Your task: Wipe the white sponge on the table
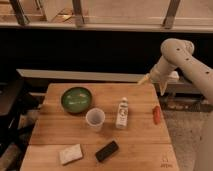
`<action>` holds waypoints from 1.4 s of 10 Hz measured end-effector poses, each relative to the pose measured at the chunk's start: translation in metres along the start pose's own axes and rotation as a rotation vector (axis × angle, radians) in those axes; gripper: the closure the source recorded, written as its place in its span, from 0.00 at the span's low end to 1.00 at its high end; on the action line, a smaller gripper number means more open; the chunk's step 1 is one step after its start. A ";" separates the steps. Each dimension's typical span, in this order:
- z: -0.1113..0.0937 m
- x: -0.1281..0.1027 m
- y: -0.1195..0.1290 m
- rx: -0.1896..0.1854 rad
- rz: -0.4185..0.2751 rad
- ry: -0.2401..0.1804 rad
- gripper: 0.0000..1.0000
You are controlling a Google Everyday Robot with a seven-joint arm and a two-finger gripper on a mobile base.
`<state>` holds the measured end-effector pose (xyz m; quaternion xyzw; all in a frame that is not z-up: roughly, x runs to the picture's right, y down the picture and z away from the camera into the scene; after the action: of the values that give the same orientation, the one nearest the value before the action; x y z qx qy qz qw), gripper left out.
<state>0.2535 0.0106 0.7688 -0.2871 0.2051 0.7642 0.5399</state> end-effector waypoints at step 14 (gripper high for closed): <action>-0.018 0.034 0.052 -0.029 -0.222 0.067 0.20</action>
<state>0.2002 0.0062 0.7336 -0.3412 0.1788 0.6927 0.6097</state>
